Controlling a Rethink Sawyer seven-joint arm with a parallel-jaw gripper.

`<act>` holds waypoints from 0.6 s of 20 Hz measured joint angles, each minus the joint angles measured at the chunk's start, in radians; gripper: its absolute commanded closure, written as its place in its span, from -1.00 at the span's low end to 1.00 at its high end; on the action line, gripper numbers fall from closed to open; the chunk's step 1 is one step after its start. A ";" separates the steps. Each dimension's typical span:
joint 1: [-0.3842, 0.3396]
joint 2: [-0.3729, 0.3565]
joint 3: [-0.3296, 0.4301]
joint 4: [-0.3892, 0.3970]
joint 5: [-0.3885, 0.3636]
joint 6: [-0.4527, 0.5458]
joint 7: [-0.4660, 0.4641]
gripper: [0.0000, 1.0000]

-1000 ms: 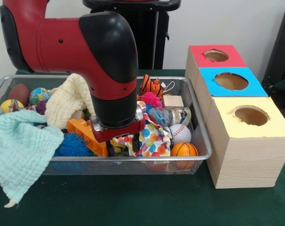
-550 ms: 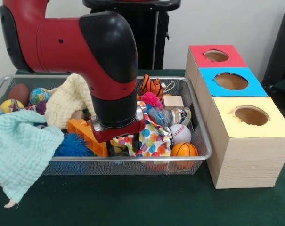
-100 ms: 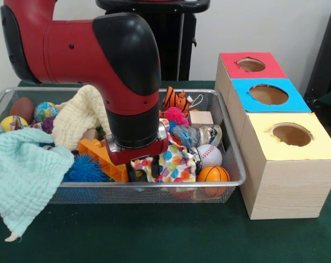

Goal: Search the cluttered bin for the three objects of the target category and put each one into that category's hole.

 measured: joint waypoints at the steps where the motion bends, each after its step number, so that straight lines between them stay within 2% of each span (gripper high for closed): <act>1: -0.001 0.000 0.000 0.001 0.000 -0.002 0.000 1.00; 12: -0.026 -0.016 0.015 0.060 -0.002 -0.085 0.000 1.00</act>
